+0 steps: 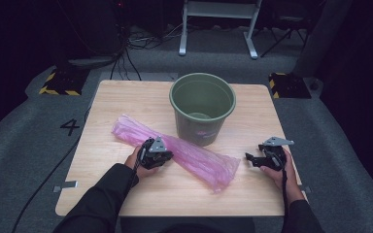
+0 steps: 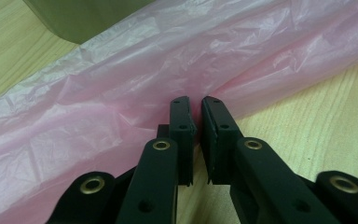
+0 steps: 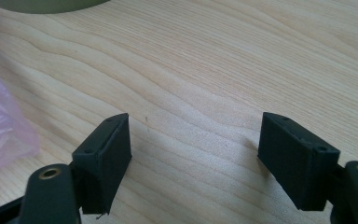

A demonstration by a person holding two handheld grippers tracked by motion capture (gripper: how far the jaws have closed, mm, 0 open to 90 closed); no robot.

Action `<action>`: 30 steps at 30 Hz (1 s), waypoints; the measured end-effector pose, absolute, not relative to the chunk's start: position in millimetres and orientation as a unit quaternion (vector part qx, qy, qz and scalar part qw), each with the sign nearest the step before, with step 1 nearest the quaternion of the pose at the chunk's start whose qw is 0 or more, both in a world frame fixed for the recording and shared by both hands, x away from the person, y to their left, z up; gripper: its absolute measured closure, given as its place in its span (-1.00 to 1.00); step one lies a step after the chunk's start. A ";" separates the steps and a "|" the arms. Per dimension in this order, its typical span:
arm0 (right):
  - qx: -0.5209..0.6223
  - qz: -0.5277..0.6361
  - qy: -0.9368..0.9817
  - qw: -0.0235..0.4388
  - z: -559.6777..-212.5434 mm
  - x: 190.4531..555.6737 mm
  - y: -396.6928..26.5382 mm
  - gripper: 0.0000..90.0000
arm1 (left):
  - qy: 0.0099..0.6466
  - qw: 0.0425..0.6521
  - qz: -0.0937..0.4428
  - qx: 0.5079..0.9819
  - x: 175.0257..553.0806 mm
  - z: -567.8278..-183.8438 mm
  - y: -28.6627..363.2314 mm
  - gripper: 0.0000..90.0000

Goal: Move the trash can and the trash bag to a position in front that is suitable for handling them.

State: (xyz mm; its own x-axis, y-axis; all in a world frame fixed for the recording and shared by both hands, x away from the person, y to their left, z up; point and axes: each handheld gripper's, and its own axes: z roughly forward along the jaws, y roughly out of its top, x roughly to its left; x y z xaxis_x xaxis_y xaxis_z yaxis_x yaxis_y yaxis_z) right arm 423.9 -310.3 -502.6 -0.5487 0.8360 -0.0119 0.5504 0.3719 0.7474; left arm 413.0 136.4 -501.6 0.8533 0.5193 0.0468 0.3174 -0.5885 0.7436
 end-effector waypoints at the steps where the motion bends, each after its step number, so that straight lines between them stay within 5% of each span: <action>1: 0.431 0.358 0.804 0.199 -502.6 423.9 -310.3 -0.43 | 0.237 0.387 0.132 0.881 412.7 -501.8 136.1 0.86; 30: 0.430 0.358 0.805 0.198 -502.5 423.9 -310.1 -0.44 | 0.216 0.383 0.141 0.887 404.7 -501.1 115.3 0.97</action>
